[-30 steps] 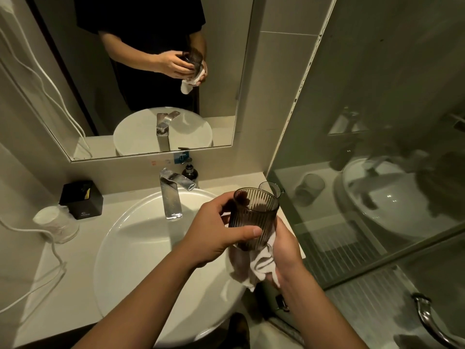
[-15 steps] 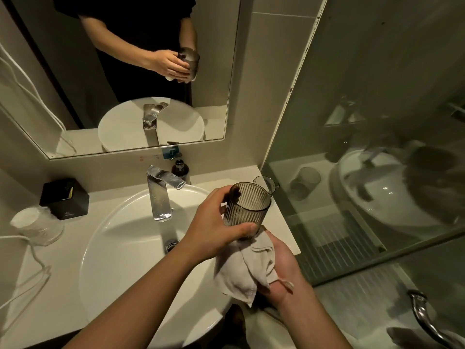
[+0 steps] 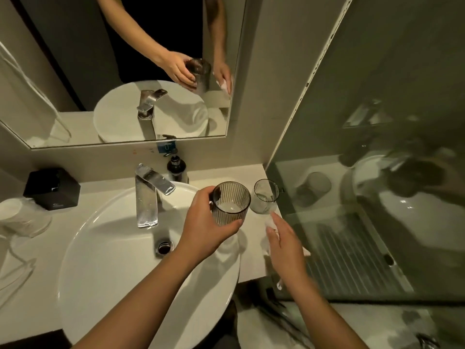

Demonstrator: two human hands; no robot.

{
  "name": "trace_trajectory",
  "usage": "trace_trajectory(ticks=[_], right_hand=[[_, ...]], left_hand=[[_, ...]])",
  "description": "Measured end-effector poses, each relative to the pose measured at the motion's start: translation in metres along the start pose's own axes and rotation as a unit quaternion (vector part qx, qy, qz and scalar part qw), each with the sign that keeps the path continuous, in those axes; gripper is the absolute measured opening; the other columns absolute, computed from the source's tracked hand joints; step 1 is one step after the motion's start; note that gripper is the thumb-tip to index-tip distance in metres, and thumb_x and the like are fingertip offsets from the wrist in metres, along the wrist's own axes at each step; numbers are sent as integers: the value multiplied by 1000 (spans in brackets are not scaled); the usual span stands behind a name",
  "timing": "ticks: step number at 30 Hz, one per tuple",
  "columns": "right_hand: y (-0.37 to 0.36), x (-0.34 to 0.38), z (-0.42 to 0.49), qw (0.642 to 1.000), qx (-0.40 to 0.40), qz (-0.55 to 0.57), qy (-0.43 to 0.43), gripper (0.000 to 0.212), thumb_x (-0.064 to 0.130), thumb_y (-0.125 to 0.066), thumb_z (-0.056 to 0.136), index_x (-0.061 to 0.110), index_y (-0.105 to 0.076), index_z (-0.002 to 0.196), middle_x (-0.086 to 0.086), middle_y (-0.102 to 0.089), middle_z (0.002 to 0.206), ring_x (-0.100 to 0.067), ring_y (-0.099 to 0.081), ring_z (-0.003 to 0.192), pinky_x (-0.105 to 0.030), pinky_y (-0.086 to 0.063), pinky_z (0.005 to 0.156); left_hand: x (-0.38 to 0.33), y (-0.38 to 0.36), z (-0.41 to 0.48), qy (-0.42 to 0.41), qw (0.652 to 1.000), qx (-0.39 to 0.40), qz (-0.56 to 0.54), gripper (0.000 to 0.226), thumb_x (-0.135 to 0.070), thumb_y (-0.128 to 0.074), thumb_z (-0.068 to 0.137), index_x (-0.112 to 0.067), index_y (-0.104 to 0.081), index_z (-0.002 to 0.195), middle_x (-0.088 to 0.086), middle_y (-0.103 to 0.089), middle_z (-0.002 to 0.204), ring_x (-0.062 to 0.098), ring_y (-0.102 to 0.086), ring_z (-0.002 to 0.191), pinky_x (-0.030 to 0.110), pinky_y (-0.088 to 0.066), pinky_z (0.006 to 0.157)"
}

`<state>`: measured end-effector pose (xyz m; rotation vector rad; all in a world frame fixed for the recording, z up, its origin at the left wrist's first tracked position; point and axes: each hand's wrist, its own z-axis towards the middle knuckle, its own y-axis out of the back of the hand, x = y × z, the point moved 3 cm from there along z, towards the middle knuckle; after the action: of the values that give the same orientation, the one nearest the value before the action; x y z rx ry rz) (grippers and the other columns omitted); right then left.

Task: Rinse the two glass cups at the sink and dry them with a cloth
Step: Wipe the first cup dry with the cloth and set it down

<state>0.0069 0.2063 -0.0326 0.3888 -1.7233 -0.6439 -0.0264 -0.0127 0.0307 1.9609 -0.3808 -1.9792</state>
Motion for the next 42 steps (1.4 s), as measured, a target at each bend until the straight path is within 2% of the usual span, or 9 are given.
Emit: trace_trajectory(ticks=[3, 8, 10, 12, 16, 22, 25, 31, 42], right_hand=[[-39, -35, 31, 988, 47, -143, 35, 51, 20, -43, 109, 16, -32, 159, -3, -26, 168, -17, -21, 156, -9, -5, 118], [-73, -82, 43, 947, 157, -280, 15, 62, 38, -27, 110, 24, 1, 163, 15, 16, 165, -19, 12, 159, -43, -13, 129], [-64, -77, 40, 957, 170, -233, 7, 59, 38, -29, 110, 25, -7, 164, 16, 9, 166, -17, 8, 159, -42, -11, 128], [-44, -54, 41, 975, 144, -168, 30, 51, 34, -37, 109, 24, -31, 159, 12, -20, 167, -18, -16, 158, -39, -20, 127], [4, 33, 57, 992, 101, 36, 70, 42, 27, -60, 102, 31, -53, 143, 15, -59, 135, -2, -57, 122, -27, -49, 101], [18, 113, 121, 945, 239, -115, 192, 81, 18, -79, 82, 22, -41, 153, 8, -54, 141, -6, -54, 123, -26, -46, 106], [12, 122, 146, 930, 256, -138, 225, 78, 19, -84, 75, 23, -52, 145, 5, -62, 134, -6, -57, 115, -24, -47, 102], [-9, 113, 191, 941, 238, -128, 206, 72, 14, -88, 73, 18, -57, 138, 2, -64, 125, -11, -59, 110, -24, -47, 98], [-74, 82, 244, 952, 227, -142, 148, 63, 12, -85, 72, 18, -60, 130, -3, -68, 121, -21, -63, 109, -25, -47, 87]], left_hand=[[6, -8, 9, 7, 1000, -12, 18, 84, -29, -95, 66, -19, -48, 135, -7, -53, 125, 10, -55, 112, 19, -47, 96], [19, -14, 27, 26, 998, -25, 46, 83, -30, -95, 66, -17, -49, 134, -5, -52, 125, 10, -54, 112, 21, -47, 98], [22, -13, 28, 27, 998, -25, 44, 83, -31, -96, 66, -19, -49, 134, -6, -53, 126, 11, -55, 114, 26, -50, 101], [27, -15, 33, 38, 998, -25, 38, 84, -31, -96, 66, -21, -48, 134, -7, -54, 127, 12, -56, 117, 31, -50, 104], [27, -20, 43, 37, 997, -22, 61, 86, -39, -94, 65, -25, -48, 136, -9, -55, 130, 11, -52, 121, 35, -48, 105], [21, -27, 70, 14, 998, -27, 54, 85, -33, -96, 63, -40, -43, 129, -15, -51, 123, 9, -52, 117, 23, -45, 98], [22, -28, 89, 7, 998, -20, 63, 81, -32, -94, 64, -33, -49, 131, -13, -53, 123, 10, -52, 116, 13, -40, 95], [32, -33, 140, 38, 993, 37, 102, 81, -28, -92, 64, -25, -55, 136, -1, -56, 124, 17, -56, 117, 32, -48, 104], [77, -54, 196, 119, 979, 56, 154, 66, -17, -93, 65, -18, -67, 125, 3, -73, 118, 23, -67, 107, 21, -40, 81]])
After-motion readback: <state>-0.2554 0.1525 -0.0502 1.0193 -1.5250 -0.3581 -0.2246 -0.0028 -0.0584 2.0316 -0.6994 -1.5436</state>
